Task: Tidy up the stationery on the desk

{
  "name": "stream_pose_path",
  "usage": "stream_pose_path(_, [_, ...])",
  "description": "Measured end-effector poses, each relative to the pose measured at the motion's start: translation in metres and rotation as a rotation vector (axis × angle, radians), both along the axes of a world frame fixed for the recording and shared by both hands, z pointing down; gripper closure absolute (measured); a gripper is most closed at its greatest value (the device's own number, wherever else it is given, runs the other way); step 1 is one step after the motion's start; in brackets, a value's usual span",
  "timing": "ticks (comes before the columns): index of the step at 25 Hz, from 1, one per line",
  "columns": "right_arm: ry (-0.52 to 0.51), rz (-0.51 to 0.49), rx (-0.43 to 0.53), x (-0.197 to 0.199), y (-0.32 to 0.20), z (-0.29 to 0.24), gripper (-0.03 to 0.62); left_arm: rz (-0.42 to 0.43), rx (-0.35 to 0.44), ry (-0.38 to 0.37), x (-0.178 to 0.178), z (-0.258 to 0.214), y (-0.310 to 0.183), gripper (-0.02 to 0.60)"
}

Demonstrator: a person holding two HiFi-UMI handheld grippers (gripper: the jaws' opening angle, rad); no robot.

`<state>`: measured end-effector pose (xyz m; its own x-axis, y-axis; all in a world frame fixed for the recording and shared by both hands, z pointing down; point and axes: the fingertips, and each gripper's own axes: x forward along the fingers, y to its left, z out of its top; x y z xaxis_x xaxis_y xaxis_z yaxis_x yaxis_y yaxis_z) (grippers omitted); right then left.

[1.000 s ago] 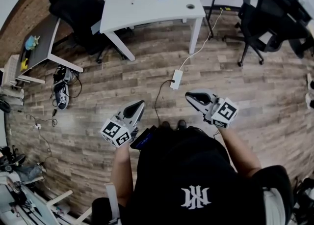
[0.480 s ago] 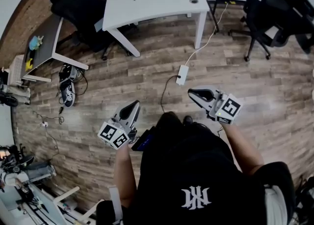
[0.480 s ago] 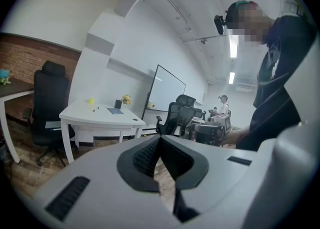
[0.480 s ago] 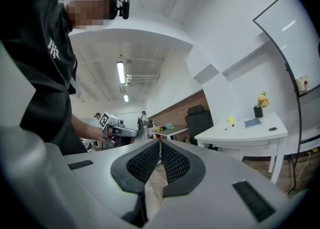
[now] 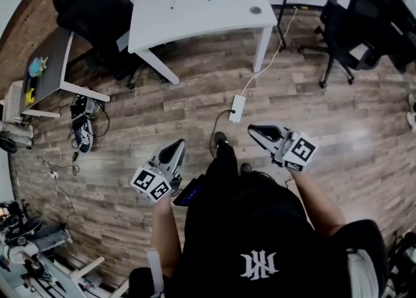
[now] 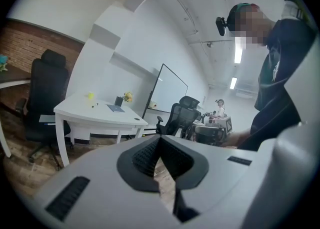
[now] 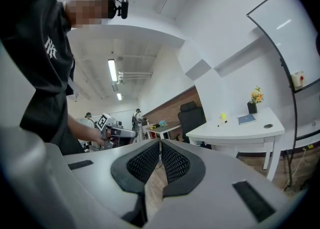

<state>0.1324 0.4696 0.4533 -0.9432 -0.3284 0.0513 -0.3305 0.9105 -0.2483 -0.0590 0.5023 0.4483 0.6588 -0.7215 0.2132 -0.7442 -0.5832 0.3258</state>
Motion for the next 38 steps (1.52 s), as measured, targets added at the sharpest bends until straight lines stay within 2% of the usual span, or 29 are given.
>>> stream_pose_path(10, [0.072, 0.040, 0.010, -0.041, -0.105, -0.008, 0.556, 0.033, 0.024, 0.005, -0.051, -0.008, -0.119, 0.584])
stream_pose_path(20, [0.106, 0.140, 0.036, -0.081, -0.209, -0.015, 0.556, 0.050, 0.075, 0.041, -0.114, -0.017, -0.218, 0.584])
stream_pose_path(29, [0.099, 0.161, 0.038, -0.094, -0.251, -0.018, 0.556, 0.064, 0.026, 0.061, -0.122, 0.004, -0.253, 0.584])
stream_pose_path(38, [0.104, 0.140, 0.032, -0.112, -0.310, -0.006, 0.556, 0.048, 0.024, 0.061, -0.137, 0.003, -0.311, 0.584])
